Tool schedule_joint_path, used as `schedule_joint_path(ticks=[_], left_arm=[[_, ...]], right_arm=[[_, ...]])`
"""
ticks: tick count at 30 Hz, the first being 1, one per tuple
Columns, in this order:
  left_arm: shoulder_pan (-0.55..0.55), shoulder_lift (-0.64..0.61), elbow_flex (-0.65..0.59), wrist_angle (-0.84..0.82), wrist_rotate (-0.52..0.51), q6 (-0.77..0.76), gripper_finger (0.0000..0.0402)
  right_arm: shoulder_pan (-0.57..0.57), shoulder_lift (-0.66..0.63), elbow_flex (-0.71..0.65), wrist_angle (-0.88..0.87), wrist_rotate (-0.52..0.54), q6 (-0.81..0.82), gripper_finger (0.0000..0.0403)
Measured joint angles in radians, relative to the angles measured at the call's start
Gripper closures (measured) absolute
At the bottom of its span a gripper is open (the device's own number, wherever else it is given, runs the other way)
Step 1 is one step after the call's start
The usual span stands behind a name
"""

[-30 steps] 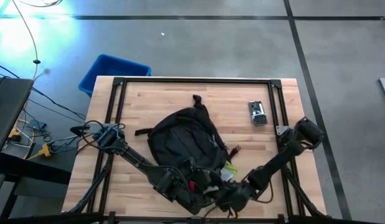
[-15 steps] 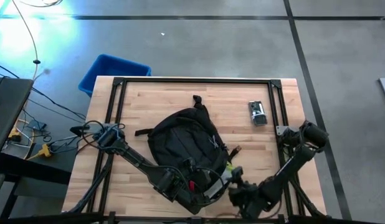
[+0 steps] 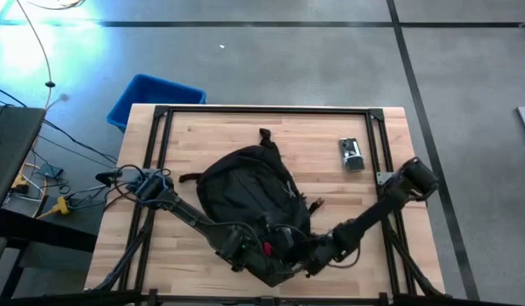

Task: Unpack backpack
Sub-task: Put the yellow zip bag into the black backpack

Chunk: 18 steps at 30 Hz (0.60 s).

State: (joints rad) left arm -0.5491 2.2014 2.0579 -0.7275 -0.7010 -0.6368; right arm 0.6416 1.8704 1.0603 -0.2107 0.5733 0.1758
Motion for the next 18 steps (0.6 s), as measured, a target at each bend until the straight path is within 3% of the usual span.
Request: schedule_joint_path(ticks=[11,18], left_arm=[[0.006,0.010,0.000,0.037,0.037,0.046,0.0401],[-0.011,0.007,0.000,-0.012,0.066,0.026,0.0401]], right_arm=[[-0.124,0.002,-0.156,0.340,0.065,-0.141,0.0402],[-0.124,-0.003,-0.164,0.294,0.103,-0.175,0.0393]])
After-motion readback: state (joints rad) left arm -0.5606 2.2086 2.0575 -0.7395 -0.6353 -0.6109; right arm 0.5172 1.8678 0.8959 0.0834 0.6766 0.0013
